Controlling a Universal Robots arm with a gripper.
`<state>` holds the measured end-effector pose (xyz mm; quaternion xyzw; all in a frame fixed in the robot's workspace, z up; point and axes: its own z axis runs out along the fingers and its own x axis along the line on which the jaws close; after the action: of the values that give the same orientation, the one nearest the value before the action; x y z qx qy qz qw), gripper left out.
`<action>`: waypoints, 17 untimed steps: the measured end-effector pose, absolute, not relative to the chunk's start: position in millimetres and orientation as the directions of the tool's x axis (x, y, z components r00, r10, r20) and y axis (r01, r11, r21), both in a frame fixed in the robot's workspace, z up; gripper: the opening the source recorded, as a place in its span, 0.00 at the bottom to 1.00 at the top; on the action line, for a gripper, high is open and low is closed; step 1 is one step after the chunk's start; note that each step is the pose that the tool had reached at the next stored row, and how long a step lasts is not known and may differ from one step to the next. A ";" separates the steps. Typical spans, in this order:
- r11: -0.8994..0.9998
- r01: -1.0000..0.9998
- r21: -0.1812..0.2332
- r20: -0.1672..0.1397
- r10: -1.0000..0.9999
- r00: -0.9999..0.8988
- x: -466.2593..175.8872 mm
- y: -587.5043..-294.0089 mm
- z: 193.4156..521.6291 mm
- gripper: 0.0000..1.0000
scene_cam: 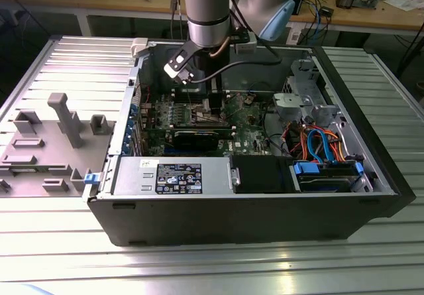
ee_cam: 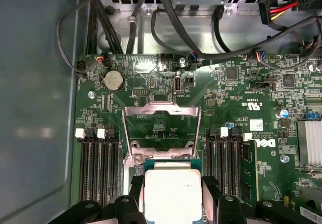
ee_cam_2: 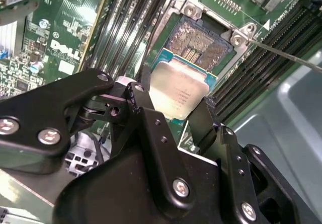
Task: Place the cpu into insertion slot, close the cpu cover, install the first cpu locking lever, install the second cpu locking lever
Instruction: 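Place the cpu into insertion slot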
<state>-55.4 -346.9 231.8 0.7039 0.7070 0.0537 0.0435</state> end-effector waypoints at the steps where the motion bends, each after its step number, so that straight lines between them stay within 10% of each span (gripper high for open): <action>1: 0.006 0.991 0.137 0.014 1.000 -0.008 -55.8 -346.9 230.2 0.54; 17: 0.012 0.991 0.134 0.017 1.000 -0.015 -66.0 -344.7 211.7 0.54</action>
<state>-66.0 -344.7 211.7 0.7007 0.7102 0.0540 0.0409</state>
